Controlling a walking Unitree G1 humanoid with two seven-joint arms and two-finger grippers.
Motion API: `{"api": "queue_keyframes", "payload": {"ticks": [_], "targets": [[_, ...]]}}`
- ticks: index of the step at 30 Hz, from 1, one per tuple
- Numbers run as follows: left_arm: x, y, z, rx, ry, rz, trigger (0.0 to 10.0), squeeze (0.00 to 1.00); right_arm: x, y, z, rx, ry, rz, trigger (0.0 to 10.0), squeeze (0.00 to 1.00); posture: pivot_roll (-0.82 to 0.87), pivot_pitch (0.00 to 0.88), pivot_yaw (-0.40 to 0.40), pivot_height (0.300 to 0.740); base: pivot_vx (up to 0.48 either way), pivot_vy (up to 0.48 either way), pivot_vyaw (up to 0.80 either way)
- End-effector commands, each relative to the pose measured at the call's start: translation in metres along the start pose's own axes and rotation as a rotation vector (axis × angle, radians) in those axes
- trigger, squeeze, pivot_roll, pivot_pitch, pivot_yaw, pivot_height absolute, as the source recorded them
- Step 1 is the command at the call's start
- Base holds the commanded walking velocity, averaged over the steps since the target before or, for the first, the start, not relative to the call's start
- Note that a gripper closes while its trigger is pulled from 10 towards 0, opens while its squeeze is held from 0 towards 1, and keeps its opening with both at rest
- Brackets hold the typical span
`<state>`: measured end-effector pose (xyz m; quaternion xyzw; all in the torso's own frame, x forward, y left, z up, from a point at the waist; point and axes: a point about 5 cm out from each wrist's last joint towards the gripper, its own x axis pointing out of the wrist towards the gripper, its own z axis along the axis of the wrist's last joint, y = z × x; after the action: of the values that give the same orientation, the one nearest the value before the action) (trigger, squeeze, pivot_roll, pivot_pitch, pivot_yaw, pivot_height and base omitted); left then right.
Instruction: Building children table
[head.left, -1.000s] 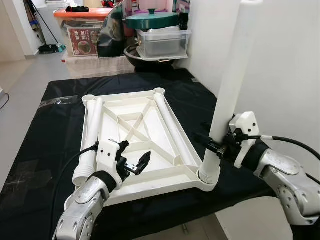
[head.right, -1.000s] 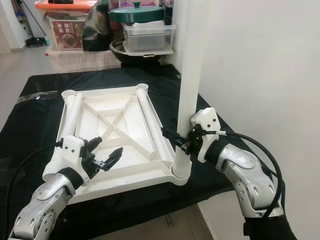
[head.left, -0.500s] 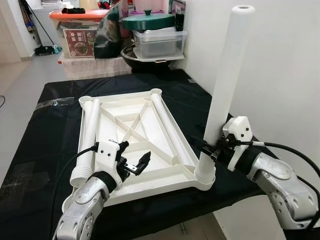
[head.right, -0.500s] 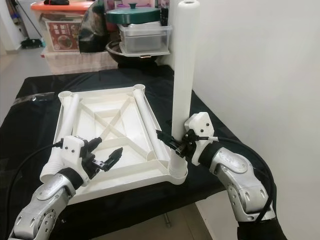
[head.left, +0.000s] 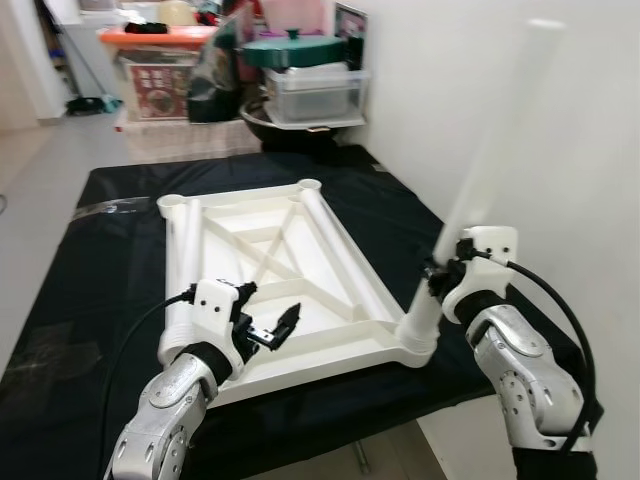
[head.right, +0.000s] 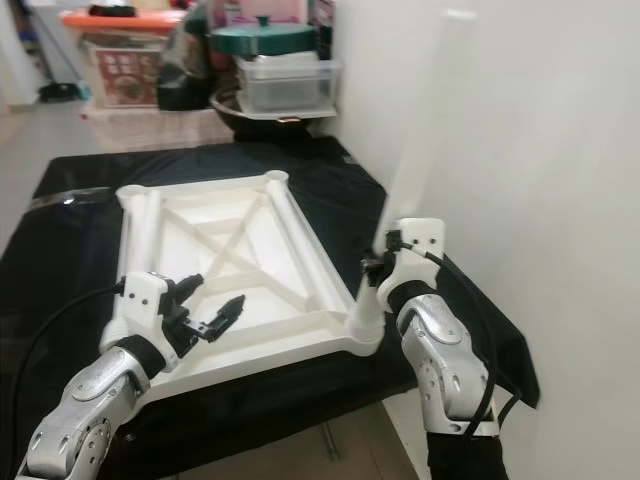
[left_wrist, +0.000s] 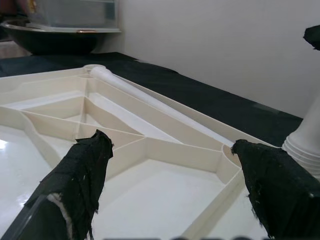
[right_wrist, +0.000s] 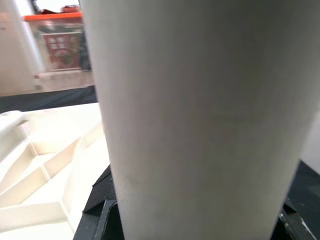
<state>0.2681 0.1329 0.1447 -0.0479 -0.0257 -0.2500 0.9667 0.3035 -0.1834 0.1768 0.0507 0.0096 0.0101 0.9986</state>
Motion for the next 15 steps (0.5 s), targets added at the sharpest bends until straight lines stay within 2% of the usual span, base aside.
{"api": "queue_keyframes", "payload": {"ticks": [1,3,5,9,10,11,12,13,15], "targets": [[-0.001,0.002,-0.003,0.019,0.021,0.007,10.0,0.00,-0.011,-0.020,-0.038,0.048,0.180,-0.210,0.0,0.00,-0.02,0.000,-0.042,0.740,0.000,0.000,0.00],[-0.001,0.002,-0.003,0.019,0.021,0.007,10.0,0.00,-0.011,-0.020,-0.038,0.048,0.180,-0.210,0.0,0.00,-0.02,0.000,-0.042,0.740,0.000,0.000,0.00],[0.000,0.002,-0.004,0.023,0.022,0.007,10.0,0.00,-0.017,-0.011,-0.037,0.061,0.174,-0.282,0.0,0.00,-0.02,0.000,-0.046,0.740,0.000,0.000,0.00],[0.000,0.002,-0.004,0.026,0.023,0.008,10.0,0.00,-0.019,-0.004,-0.033,0.045,0.170,-0.277,0.0,0.00,-0.01,0.000,-0.047,0.740,0.000,0.000,0.00],[0.000,0.002,-0.004,0.028,0.024,0.008,10.0,0.00,-0.018,-0.001,-0.034,0.042,0.174,-0.256,1.5,0.00,-0.01,0.000,-0.046,0.740,0.000,0.000,0.00],[0.000,0.002,-0.004,0.028,0.024,0.008,10.0,0.00,-0.018,-0.001,-0.034,0.042,0.174,-0.256,1.5,0.00,-0.01,0.000,-0.046,0.740,0.000,0.000,0.00],[0.000,0.002,-0.004,0.029,0.024,0.008,10.0,0.00,-0.018,0.003,-0.034,0.081,0.161,-0.235,10.0,0.00,-0.01,0.000,-0.045,0.740,0.000,0.000,0.00],[0.000,0.002,-0.004,0.030,0.025,0.008,10.0,0.00,-0.018,0.004,-0.032,0.088,0.152,-0.219,10.0,1.00,-0.01,0.000,-0.044,0.740,0.000,0.000,0.00],[0.000,0.002,-0.004,0.030,0.026,0.007,10.0,0.00,-0.018,0.004,-0.030,0.090,0.137,-0.209,10.0,1.00,-0.01,0.000,-0.043,0.740,0.000,0.000,0.00]]}}
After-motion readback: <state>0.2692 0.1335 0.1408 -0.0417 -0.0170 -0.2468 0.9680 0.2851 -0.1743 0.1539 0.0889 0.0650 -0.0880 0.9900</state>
